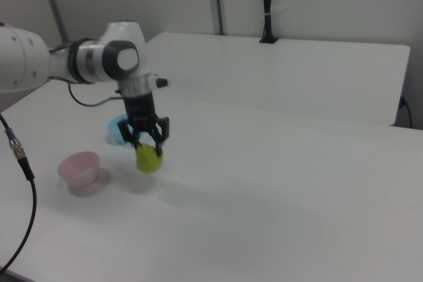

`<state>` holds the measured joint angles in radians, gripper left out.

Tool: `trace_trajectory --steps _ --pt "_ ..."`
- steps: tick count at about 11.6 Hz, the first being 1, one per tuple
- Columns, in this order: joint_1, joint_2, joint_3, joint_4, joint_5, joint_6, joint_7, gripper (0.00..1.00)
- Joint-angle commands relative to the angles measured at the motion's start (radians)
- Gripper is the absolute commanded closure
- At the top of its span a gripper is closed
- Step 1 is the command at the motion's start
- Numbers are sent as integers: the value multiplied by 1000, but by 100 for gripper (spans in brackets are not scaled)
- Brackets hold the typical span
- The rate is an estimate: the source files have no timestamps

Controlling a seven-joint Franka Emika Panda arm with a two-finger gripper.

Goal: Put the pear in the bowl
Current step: 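Carry the pear over the pink bowl and lower it inside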

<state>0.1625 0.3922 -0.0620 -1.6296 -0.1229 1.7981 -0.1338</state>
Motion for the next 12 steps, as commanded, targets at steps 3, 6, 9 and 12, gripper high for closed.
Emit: trace_trajectory --steps 3,6,9,12 --pt "185 -85 -16 48 138 -123 51 79" --pt "308 -49 -13 50 150 -108 157 76" --pt "356 13 -12 47 146 -25 174 72" --pt "359 46 -13 45 137 -13 169 51"
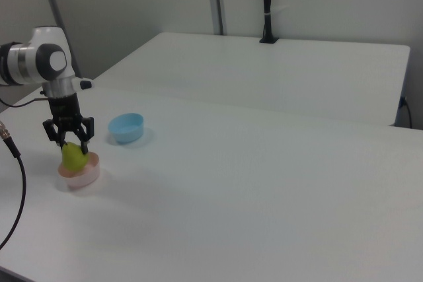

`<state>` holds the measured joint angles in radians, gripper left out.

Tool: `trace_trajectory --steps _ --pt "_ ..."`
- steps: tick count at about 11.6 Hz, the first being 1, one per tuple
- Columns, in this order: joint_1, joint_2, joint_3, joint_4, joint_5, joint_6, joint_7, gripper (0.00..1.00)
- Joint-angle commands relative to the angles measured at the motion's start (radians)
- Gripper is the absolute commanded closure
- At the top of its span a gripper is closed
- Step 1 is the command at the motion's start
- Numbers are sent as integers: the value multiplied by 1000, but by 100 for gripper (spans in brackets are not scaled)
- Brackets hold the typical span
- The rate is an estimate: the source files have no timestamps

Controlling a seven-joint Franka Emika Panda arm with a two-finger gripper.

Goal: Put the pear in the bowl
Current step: 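Open the gripper to release the pear and raise the arm away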

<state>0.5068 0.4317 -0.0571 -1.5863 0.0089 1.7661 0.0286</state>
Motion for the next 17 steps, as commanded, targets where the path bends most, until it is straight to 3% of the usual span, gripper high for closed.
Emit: trace_trajectory --steps 1,2,5,7,13,17 --pt "15 9 -18 0 3 26 7 29" --pt "16 9 -18 0 3 26 8 0" --pt "12 -20 -20 8 0 18 10 0" --pt "-32 -98 -18 8 -1 16 25 0" --pt "-364 -290 -15 -1 -23 -97 -30 0" --pt "-445 -327 -15 -3 -23 -152 -78 0"
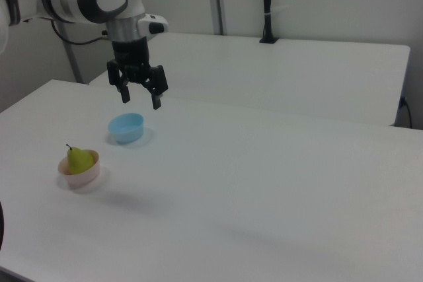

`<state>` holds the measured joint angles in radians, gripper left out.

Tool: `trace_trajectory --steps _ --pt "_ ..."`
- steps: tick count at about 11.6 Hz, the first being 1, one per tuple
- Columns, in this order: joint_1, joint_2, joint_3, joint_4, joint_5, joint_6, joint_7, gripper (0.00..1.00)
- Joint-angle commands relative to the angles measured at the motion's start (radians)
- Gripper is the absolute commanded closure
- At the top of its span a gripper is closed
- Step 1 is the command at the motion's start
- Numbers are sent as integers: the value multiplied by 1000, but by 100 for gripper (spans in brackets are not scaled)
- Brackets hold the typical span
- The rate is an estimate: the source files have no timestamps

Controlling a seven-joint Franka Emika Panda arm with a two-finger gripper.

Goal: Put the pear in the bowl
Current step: 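Open the gripper to release the pear and raise the arm away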

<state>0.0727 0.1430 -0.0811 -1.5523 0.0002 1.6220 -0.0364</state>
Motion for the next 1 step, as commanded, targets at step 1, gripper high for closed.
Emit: trace_trajectory --steps 1 --pt "-27 -43 11 -37 -14 -8 -14 0"
